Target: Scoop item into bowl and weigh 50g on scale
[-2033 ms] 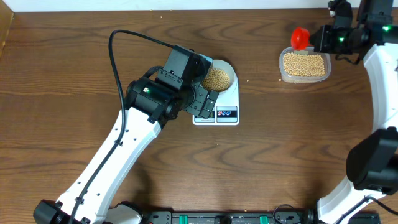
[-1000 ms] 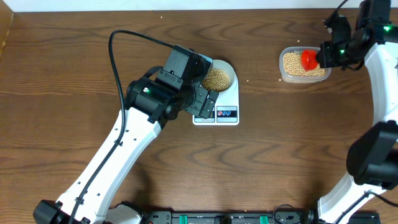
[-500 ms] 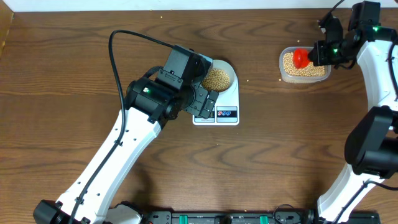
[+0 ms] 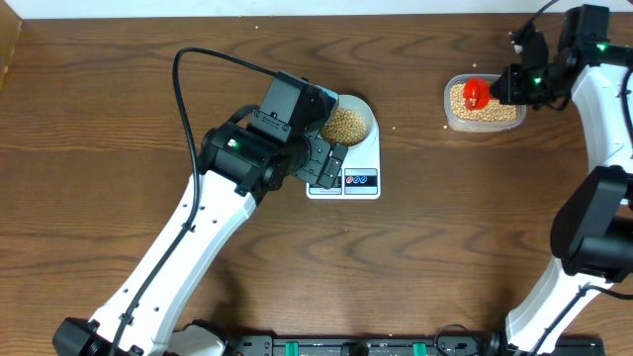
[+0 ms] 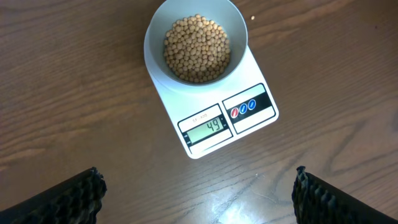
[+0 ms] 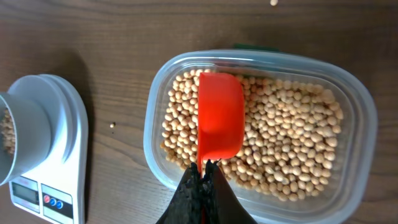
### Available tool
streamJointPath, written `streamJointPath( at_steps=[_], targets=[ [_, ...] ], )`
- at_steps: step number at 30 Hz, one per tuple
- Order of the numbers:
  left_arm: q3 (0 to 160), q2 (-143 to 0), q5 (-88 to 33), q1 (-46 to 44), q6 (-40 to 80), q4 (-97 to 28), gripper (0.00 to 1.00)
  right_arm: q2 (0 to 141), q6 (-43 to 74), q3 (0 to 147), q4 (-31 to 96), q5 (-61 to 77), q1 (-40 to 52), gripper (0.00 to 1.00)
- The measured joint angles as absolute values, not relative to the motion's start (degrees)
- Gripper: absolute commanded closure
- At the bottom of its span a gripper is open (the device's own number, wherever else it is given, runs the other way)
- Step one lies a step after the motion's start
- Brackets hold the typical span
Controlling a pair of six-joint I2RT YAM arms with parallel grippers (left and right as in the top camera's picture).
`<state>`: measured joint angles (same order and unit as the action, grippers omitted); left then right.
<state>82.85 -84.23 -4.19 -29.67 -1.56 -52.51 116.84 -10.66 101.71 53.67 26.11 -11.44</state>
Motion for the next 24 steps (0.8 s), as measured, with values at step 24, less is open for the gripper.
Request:
streamJointPath(
  at_steps=[24],
  targets=[
    [82.85,-84.23,-4.19,-29.67,-1.54,-52.51,0.02,116.71,-14.52,101.71,56.16,51.66,-17.21,0.99]
  ],
)
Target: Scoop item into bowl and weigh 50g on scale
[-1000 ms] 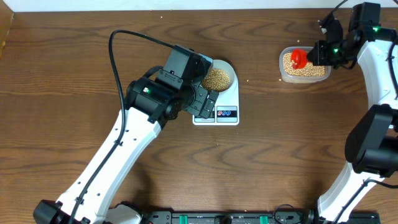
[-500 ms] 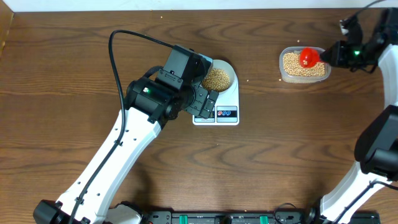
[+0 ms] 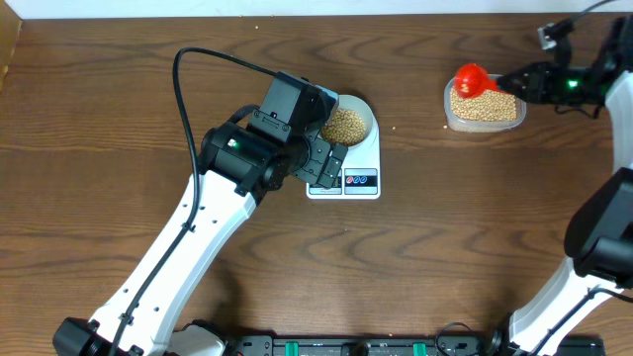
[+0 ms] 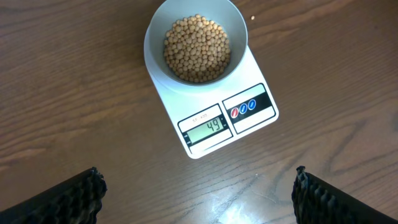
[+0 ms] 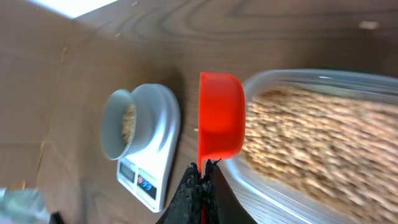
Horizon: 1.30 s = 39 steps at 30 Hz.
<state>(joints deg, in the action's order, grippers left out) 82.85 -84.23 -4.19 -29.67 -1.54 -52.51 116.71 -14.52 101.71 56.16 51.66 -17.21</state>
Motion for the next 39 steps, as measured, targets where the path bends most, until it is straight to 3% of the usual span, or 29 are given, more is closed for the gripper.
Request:
streamJointPath(
  at_steps=[23,39],
  targets=[
    [82.85,-84.23,-4.19,-29.67,-1.56,-52.51,0.02,116.73,-34.50,101.71,51.94,50.46,2.22,0.99],
    [82.85,-84.23,-4.19,-29.67,-1.56,-52.53,0.02,116.71,-58.85,101.71,49.76,44.62,10.52,0.99]
  ],
)
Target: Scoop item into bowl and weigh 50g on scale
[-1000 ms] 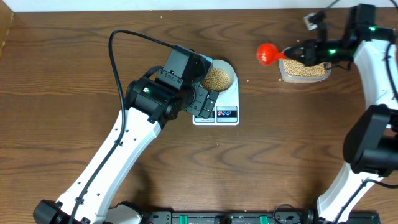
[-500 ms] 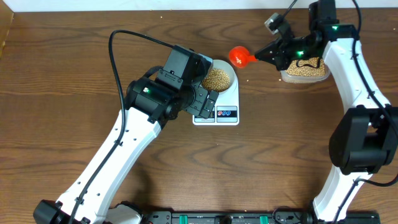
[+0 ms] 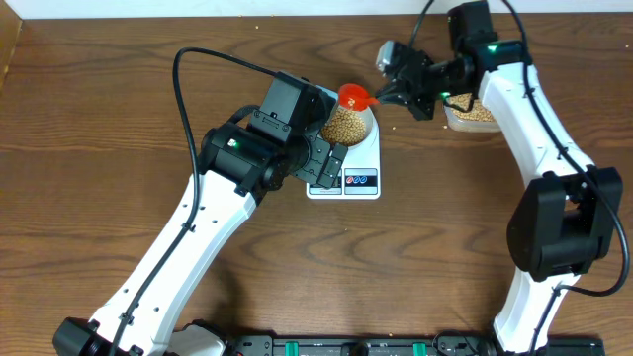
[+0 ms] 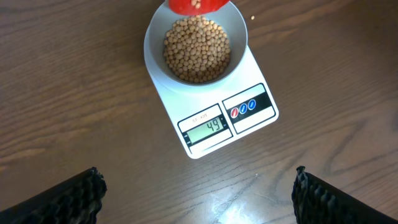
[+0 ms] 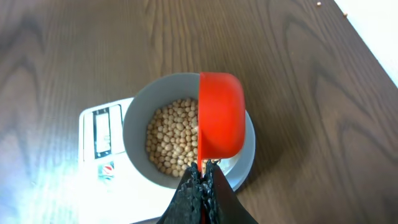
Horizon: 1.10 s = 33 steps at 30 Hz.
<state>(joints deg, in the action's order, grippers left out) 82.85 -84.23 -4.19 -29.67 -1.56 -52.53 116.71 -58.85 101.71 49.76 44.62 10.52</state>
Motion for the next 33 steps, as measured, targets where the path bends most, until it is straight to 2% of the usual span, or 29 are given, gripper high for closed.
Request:
streamJointPath(
  at_steps=[8,23,33],
  targets=[
    [82.85,-84.23,-4.19,-29.67,-1.56,-52.51,0.02,116.71,-60.77,101.71,45.47,41.91,11.60,0.99],
    [82.85,-84.23,-4.19,-29.67,-1.54,-52.51,0.02,116.71,-60.84,101.71,45.45,44.12,11.44,0.99],
    [82.85,-84.23,-4.19,-29.67,-1.54,-52.51,0.02,114.06,-52.80,101.71,44.71,45.36,7.14,0.99]
  ],
)
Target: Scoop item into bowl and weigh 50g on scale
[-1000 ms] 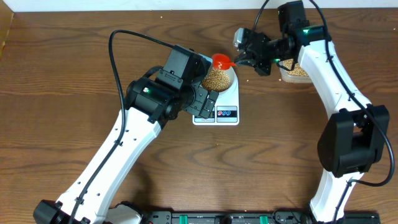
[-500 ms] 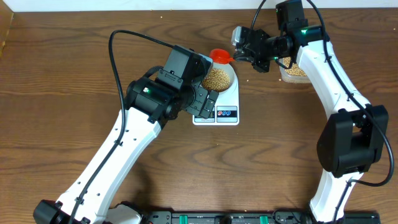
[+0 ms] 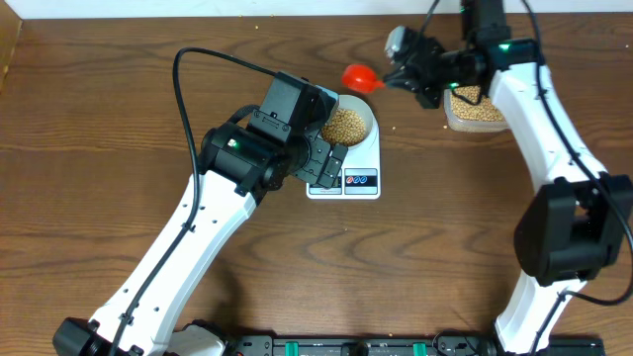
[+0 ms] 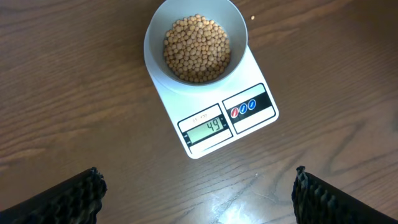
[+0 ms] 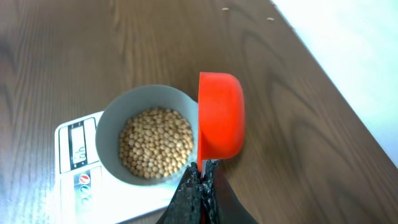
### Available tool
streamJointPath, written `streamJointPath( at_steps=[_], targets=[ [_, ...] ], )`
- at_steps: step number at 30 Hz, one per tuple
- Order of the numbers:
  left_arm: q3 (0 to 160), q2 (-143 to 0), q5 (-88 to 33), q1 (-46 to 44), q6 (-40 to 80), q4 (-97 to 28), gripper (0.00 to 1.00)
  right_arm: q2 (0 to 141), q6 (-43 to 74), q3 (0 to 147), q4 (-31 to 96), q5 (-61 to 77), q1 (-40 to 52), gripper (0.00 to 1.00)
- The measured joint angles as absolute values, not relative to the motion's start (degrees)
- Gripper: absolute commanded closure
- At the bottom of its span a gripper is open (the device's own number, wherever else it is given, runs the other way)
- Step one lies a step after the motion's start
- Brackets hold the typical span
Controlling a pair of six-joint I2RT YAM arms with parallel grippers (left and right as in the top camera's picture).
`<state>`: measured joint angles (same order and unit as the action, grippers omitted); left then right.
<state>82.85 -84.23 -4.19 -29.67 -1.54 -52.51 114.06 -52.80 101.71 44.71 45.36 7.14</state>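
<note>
A white bowl full of tan beans sits on the white scale, whose display reads 49. My right gripper is shut on the handle of the red scoop, held in the air just beyond the bowl's far rim. In the overhead view the red scoop hangs above the table behind the scale. My left gripper is open, hovering above the table in front of the scale with nothing between its fingers.
A clear tub of beans stands at the back right, partly under the right arm. A stray bean lies beside the scale. The white wall edge runs along the table's far side.
My right gripper has moved the red scoop from over the bowl's far rim to a spot behind and clear of the bowl. The display still reads 49. The left arm is unmoved.
The scoop first lay in the bean tub, held by my right gripper. Then it was lifted at the tub's left edge. Later it hung over the bowl's far rim. Now it is back off the bowl, and the scale has read 49 throughout.
</note>
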Motion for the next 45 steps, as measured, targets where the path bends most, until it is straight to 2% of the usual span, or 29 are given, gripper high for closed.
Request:
streamJointPath(
  at_steps=[6,16,23,31,45],
  targets=[
    [82.85,-84.23,-4.19,-29.67,-1.56,-52.53,0.02,110.32,-43.20,101.73,45.71,45.32,1.69,0.99],
    [82.85,-84.23,-4.19,-29.67,-1.56,-52.53,0.02,109.01,-35.73,101.73,59.35,35.51,-6.68,0.99],
    [82.85,-84.23,-4.19,-29.67,-1.56,-52.53,0.02,109.14,-32.84,101.73,61.21,27.40,-7.07,0.99],
    [82.85,-84.23,-4.19,-29.67,-1.54,-52.51,0.02,111.81,-24.47,101.73,59.20,21.93,-7.07,0.98],
    [82.85,-84.23,-4.19,-29.67,-1.54,-52.51,0.02,114.89,-19.73,101.71,58.30,20.49,-7.07,0.99]
  ],
)
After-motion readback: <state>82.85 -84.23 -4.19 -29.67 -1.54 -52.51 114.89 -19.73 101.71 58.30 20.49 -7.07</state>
